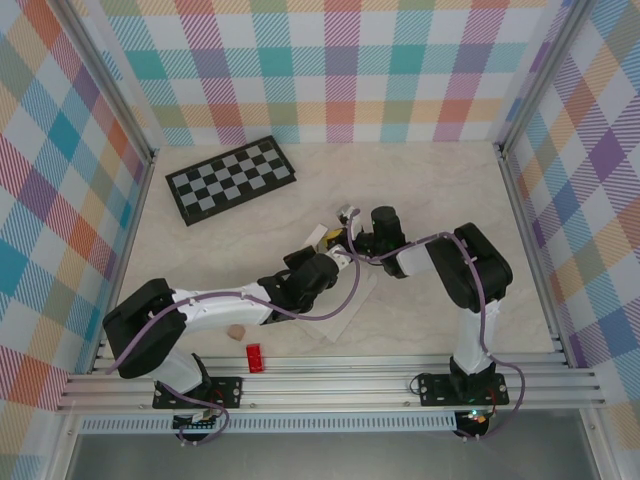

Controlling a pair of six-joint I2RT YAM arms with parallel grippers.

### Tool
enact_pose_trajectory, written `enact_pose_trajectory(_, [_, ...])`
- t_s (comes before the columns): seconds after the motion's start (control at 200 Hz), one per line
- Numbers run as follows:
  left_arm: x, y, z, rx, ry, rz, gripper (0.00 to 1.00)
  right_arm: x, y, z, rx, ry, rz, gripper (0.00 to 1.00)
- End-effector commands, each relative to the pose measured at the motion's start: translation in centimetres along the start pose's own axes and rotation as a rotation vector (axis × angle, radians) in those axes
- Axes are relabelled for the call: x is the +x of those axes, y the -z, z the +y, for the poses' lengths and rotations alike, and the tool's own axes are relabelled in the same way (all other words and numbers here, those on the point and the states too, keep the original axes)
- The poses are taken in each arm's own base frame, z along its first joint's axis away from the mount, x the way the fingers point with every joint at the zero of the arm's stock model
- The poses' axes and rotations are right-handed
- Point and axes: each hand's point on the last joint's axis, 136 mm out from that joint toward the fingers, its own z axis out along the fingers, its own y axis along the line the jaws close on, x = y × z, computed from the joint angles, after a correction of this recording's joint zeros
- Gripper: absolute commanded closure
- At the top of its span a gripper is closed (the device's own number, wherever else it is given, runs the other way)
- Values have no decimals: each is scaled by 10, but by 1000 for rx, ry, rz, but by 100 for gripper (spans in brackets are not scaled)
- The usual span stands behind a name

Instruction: Fold the paper box

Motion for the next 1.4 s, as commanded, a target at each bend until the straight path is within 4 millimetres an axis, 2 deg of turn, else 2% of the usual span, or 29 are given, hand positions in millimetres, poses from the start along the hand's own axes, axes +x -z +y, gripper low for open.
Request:
enact_pose_trajectory(0.0, [16,-9,-38,155,-43,35,100,-16,-6,45,-142,36,-52,99])
enact_pose_trajectory(0.135, [16,-11,-39,159,-33,43,100,-14,-9,34,-16,26,-41,100])
enact_pose_trajectory(0.415, [18,-12,-40,226,37,60,100,-2,-12,24,44,-28,-13,100])
enact_pose_trajectory(0.46, [17,-12,-38,236,54,60,100,-1,-12,23,47,-31,-9,95])
enact_pose_trajectory(0.495, [17,-13,-37,244,64,61,100,-1,-12,25,37,-30,-9,83])
enact_pose_trajectory(0.53, [17,-13,-37,253,71,65,100,0,-12,29,10,-21,-8,77])
enact_pose_trajectory(0.655, [19,-14,-36,273,78,74,100,-1,-13,47,-110,36,-6,76])
enact_pose_trajectory(0.8, [22,-15,-34,269,73,86,100,-2,-14,56,-205,45,9,87])
enact_pose_trajectory(0.88, [21,-15,-31,264,81,79,100,-5,-14,56,-214,27,7,88])
enact_pose_trajectory(0.955, [19,-14,-28,258,90,73,100,-8,-16,51,-191,4,4,100])
enact_pose_trajectory(1.065, [17,-13,-24,246,107,72,100,-5,-16,33,-83,-17,10,100])
enact_pose_trajectory(1.205, [6,-2,-3,217,204,59,100,6,-8,12,55,-15,40,100])
enact_pose_trajectory(1.31, [-4,17,28,170,320,21,100,9,4,0,99,-48,53,100])
enact_pose_trajectory(1.4, [-1,34,56,120,419,7,96,8,12,-7,128,-64,60,100])
